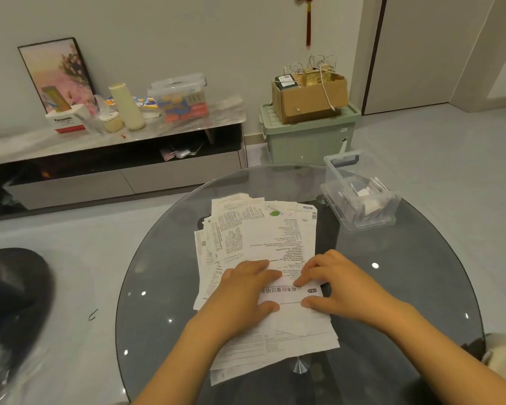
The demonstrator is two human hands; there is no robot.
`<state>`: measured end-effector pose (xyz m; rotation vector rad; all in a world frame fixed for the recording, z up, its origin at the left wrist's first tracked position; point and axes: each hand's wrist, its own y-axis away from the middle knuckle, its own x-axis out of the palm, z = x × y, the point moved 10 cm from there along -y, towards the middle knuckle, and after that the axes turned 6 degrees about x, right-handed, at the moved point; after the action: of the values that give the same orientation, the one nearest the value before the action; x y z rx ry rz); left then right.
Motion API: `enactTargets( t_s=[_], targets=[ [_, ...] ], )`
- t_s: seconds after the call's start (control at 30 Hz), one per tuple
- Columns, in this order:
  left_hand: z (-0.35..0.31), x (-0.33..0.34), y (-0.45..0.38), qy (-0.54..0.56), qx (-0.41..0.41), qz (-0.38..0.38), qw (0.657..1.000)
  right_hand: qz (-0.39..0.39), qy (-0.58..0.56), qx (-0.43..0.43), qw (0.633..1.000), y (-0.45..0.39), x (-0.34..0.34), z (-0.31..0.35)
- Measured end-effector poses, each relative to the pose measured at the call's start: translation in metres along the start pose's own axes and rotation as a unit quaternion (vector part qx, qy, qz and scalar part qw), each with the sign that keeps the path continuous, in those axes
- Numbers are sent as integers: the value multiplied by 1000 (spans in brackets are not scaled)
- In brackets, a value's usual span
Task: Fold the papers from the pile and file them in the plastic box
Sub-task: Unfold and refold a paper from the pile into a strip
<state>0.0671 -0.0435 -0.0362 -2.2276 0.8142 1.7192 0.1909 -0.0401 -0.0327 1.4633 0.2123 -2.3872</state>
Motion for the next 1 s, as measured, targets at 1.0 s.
enactTargets(
  t_s=[1.0],
  targets=[
    [4,-9,-6,237,-101,-155,954,-94,-190,188,959,8,-18,-34]
  ],
)
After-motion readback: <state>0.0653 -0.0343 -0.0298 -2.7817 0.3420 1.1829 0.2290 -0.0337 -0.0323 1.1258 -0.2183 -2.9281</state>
